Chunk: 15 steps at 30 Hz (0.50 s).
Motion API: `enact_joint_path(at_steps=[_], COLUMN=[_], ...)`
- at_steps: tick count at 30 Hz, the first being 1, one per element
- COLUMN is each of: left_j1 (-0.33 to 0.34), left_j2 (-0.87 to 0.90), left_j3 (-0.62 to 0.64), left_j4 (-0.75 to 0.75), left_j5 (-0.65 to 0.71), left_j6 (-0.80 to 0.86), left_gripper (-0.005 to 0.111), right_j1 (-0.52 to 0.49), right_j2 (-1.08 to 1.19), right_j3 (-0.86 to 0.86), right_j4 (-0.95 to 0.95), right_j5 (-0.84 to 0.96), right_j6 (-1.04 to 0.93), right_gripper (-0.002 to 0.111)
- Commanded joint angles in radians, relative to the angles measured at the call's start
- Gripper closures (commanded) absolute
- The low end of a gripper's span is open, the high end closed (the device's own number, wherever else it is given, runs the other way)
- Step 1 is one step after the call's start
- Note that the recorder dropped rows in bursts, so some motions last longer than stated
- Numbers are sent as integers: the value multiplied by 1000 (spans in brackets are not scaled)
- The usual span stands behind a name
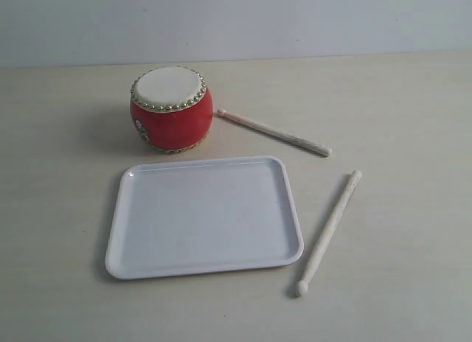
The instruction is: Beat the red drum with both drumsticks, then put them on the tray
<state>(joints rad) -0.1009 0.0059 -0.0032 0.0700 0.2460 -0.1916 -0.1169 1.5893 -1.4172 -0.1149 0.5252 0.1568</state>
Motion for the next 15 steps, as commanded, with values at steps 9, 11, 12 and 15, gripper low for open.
enact_joint_path(at_steps=[9, 11, 12, 15], left_j1=[3, 3, 3, 3], left_j2=[-6, -6, -6, -6], left_j3=[3, 3, 3, 3], left_j4=[2, 2, 2, 2], left_j5=[0, 0, 0, 0], left_j6=[4, 4, 4, 4], left_gripper=[107, 107, 107, 107], right_j1=[77, 130, 153, 237], right_j2=[242, 283, 300, 366], right_j3=[-336, -373, -388, -437], right_j4=[232, 225, 219, 190], right_j5=[529, 586, 614, 687], right_j6=[-397, -426, -437, -466], right_gripper=[108, 108, 108, 108])
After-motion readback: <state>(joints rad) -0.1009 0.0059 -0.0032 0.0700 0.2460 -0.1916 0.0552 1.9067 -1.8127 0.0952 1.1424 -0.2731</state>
